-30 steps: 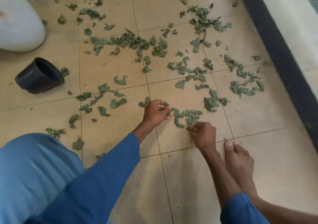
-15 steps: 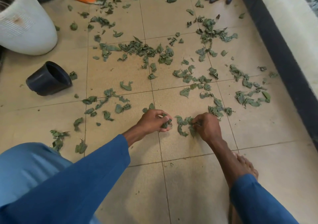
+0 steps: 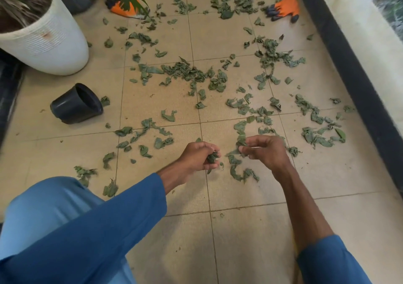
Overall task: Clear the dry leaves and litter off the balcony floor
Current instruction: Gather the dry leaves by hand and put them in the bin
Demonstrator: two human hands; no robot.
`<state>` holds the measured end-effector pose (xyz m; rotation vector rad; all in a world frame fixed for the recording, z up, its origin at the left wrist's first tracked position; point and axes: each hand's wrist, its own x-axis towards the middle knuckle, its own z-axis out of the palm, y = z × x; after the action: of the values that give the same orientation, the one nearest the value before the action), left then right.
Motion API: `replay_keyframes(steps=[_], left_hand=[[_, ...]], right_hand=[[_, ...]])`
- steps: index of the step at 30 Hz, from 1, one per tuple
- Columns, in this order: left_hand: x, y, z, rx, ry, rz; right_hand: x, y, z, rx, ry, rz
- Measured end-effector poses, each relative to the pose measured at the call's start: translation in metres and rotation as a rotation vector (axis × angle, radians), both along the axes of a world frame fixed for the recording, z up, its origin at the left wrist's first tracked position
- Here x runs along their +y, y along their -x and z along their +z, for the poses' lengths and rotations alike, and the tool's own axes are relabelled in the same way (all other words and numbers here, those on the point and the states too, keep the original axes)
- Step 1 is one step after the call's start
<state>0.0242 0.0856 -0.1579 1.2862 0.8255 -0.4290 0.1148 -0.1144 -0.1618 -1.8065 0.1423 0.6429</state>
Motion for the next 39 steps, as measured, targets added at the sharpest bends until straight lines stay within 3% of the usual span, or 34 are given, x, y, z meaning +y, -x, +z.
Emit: replay_keyframes(steps=[4,7,11,15,19,22,24,26,28,30,33,39], left_hand=[[-0.005,-0.016,0.012,0.111,0.289,0.210],[-0.011,-0.022,0.023,0.120,0.420,0.240],[-0.016,-0.028,0.018,0.121,0.252,0.205],[-0.022,-0.029,0.006,0.079,-0.037,0.100],[-0.019,-0.027,-0.004,0.008,-0.303,-0.010],[-0.011,-0.026,-0.009,-0.015,-0.295,-0.006],[-0.007,-0.027,-0.009,-0.020,-0.296,-0.022],[-0.003,-0.028,-0.010,-0.022,-0.252,-0.022],[0.000,-0.029,-0.009,-0.021,-0.172,-0.020],[0.000,-0.029,-0.008,-0.022,-0.092,-0.031],[0.000,-0.031,-0.006,-0.025,0.007,-0.038],[0.002,-0.031,-0.002,-0.042,0.119,0.001]], right_hand=[[0.022,0.008,0.025,0.043,-0.170,0.122],[0.043,0.021,0.032,-0.067,-0.083,0.242],[0.068,0.038,0.028,-0.342,0.212,0.302],[0.074,0.038,0.026,-0.311,0.255,0.221],[0.062,0.026,0.040,-0.119,0.113,0.346],[0.043,0.012,0.045,0.027,-0.084,0.261],[0.023,0.003,0.039,0.044,-0.097,0.195],[-0.001,0.000,0.019,-0.025,0.088,0.201],[-0.023,0.004,-0.012,-0.072,0.419,0.275],[-0.031,0.018,-0.039,-0.005,0.621,0.302],[-0.017,0.049,-0.067,-0.001,0.700,0.234],[0.011,0.088,-0.084,-0.324,0.695,0.129]])
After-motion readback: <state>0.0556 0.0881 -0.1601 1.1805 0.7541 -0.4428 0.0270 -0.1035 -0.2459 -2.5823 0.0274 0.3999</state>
